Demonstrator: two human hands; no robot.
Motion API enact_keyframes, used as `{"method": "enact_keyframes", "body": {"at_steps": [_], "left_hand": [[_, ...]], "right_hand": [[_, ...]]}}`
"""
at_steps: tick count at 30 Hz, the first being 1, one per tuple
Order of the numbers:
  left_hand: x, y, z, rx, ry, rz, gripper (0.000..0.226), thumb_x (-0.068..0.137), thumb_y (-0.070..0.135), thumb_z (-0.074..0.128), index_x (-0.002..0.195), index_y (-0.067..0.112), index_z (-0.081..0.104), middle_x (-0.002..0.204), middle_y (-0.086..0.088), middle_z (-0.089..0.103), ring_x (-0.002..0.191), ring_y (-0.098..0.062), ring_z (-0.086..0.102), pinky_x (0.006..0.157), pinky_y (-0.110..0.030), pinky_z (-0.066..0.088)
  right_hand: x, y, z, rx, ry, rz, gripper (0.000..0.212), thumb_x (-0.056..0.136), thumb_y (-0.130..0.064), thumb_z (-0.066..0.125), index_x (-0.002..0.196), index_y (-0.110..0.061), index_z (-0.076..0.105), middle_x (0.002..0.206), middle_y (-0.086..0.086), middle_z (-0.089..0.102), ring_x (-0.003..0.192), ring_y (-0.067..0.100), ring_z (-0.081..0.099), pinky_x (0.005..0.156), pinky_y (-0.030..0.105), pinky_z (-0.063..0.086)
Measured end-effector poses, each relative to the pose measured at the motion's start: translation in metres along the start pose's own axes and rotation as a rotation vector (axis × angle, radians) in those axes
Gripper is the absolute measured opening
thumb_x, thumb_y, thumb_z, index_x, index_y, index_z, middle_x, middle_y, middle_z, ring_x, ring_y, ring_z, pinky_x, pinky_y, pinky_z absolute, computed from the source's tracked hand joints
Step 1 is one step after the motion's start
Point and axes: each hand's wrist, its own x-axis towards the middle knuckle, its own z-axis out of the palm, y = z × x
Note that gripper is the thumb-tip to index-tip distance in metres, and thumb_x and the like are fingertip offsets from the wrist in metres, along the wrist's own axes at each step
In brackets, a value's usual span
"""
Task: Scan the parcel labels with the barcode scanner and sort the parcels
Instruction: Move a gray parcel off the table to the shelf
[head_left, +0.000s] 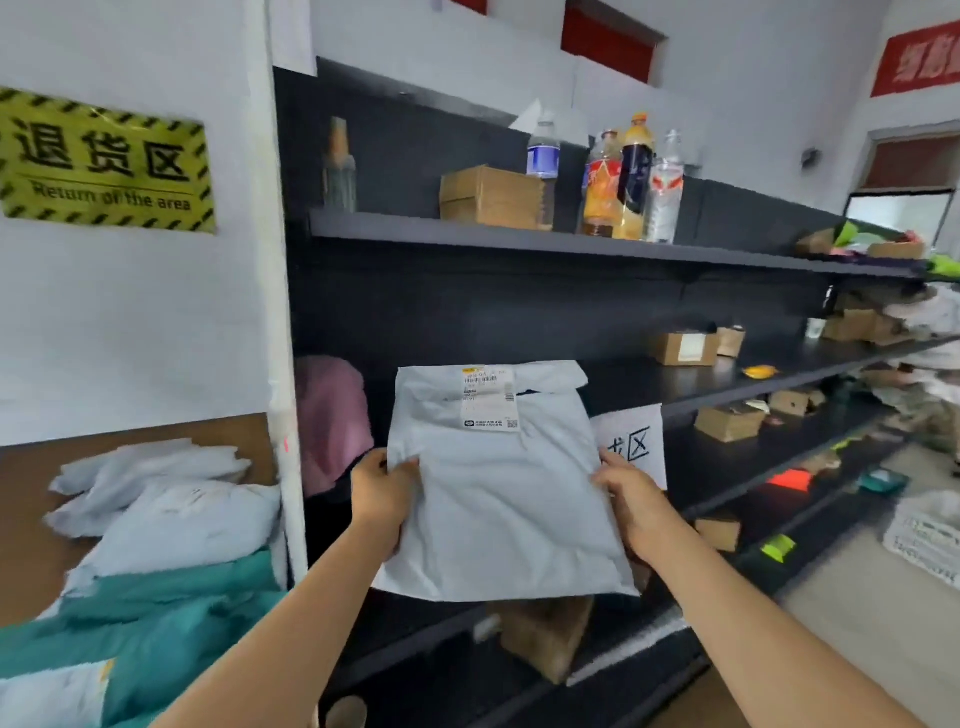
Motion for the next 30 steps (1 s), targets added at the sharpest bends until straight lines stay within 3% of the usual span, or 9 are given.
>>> {"method": "enact_keyframes", "body": {"at_steps": [5, 10, 13, 17, 18, 21, 23, 25, 30], "left_hand": [[0.057, 0.019, 0.023, 0.209, 0.11, 0.093, 0.014, 0.09, 0.011, 0.059, 0.077, 0.007, 0.061, 0.065, -0.001, 0.059, 0.061, -0.019, 0.053, 0.052, -0.026, 0.042], [0.123, 0.031, 0.029, 0.475, 0.19, 0.155, 0.016, 0.084, 0.005, 0.059, 0.098, 0.0, 0.065, 0.082, -0.013, 0.07, 0.079, -0.032, 0.068, 0.068, -0.04, 0.057], [0.15, 0.037, 0.041, 0.678, 0.187, 0.163, 0.012, 0.089, 0.013, 0.053, 0.097, 0.011, 0.062, 0.074, -0.01, 0.066, 0.055, -0.029, 0.062, 0.039, -0.029, 0.047], [0.181, 0.024, 0.052, 0.839, 0.076, 0.07, 0.021, 0.087, 0.019, 0.057, 0.104, 0.007, 0.063, 0.092, -0.006, 0.067, 0.082, -0.026, 0.064, 0.068, -0.033, 0.053], [0.186, 0.016, 0.052, 0.87, 0.03, 0.022, 0.027, 0.083, 0.024, 0.059, 0.106, 0.011, 0.063, 0.096, -0.005, 0.066, 0.089, -0.027, 0.065, 0.072, -0.032, 0.053], [0.192, -0.008, 0.052, 1.073, -0.033, -0.058, 0.06, 0.072, 0.04, 0.053, 0.125, 0.014, 0.053, 0.131, -0.011, 0.054, 0.119, -0.03, 0.052, 0.099, -0.035, 0.045], [0.183, -0.006, 0.058, 1.137, 0.035, -0.015, 0.068, 0.084, 0.034, 0.052, 0.144, 0.011, 0.033, 0.151, -0.022, 0.025, 0.139, -0.035, 0.026, 0.115, -0.035, 0.025], [0.171, 0.01, 0.06, 1.111, 0.083, 0.101, 0.067, 0.09, 0.023, 0.052, 0.149, 0.013, 0.022, 0.154, -0.024, 0.01, 0.144, -0.035, 0.012, 0.118, -0.034, 0.017], [0.14, 0.036, 0.048, 1.017, -0.007, 0.345, 0.048, 0.089, 0.01, 0.051, 0.137, 0.01, 0.045, 0.138, -0.015, 0.044, 0.122, -0.03, 0.049, 0.103, -0.031, 0.04]], "right_hand": [[0.106, -0.026, 0.012, -0.13, -0.164, -0.027, 0.049, 0.08, 0.013, 0.053, 0.115, -0.019, 0.059, 0.103, 0.01, 0.068, 0.09, 0.029, 0.066, 0.069, 0.035, 0.053], [0.19, -0.032, 0.049, -0.283, -0.151, -0.101, 0.041, 0.078, 0.011, 0.062, 0.114, -0.008, 0.059, 0.087, 0.003, 0.063, 0.074, 0.018, 0.062, 0.06, 0.027, 0.049], [0.231, -0.027, 0.075, -0.387, -0.124, -0.191, 0.031, 0.077, 0.011, 0.06, 0.105, 0.0, 0.065, 0.082, 0.006, 0.067, 0.075, 0.022, 0.062, 0.065, 0.027, 0.048], [0.266, -0.015, 0.1, -0.659, -0.132, -0.317, 0.032, 0.085, -0.001, 0.058, 0.116, -0.007, 0.065, 0.11, 0.011, 0.069, 0.094, 0.026, 0.064, 0.074, 0.024, 0.047], [0.27, -0.011, 0.103, -0.741, -0.157, -0.32, 0.028, 0.088, -0.005, 0.056, 0.115, -0.01, 0.065, 0.105, 0.007, 0.068, 0.094, 0.026, 0.063, 0.068, 0.021, 0.045], [0.275, 0.001, 0.108, -0.927, -0.193, -0.303, 0.015, 0.09, -0.012, 0.055, 0.076, -0.017, 0.059, 0.072, -0.002, 0.056, 0.082, 0.024, 0.058, 0.057, 0.024, 0.04], [0.271, 0.002, 0.11, -1.053, -0.193, -0.361, 0.01, 0.088, -0.015, 0.057, 0.087, -0.013, 0.066, 0.085, 0.007, 0.065, 0.086, 0.03, 0.063, 0.068, 0.032, 0.05], [0.262, -0.005, 0.115, -1.125, -0.171, -0.477, 0.024, 0.087, -0.015, 0.059, 0.108, -0.009, 0.067, 0.108, 0.013, 0.065, 0.097, 0.032, 0.063, 0.079, 0.038, 0.054], [0.22, -0.025, 0.133, -1.027, -0.251, -0.589, 0.03, 0.088, -0.012, 0.058, 0.117, -0.006, 0.066, 0.118, 0.01, 0.067, 0.109, 0.028, 0.061, 0.083, 0.028, 0.047]]}}
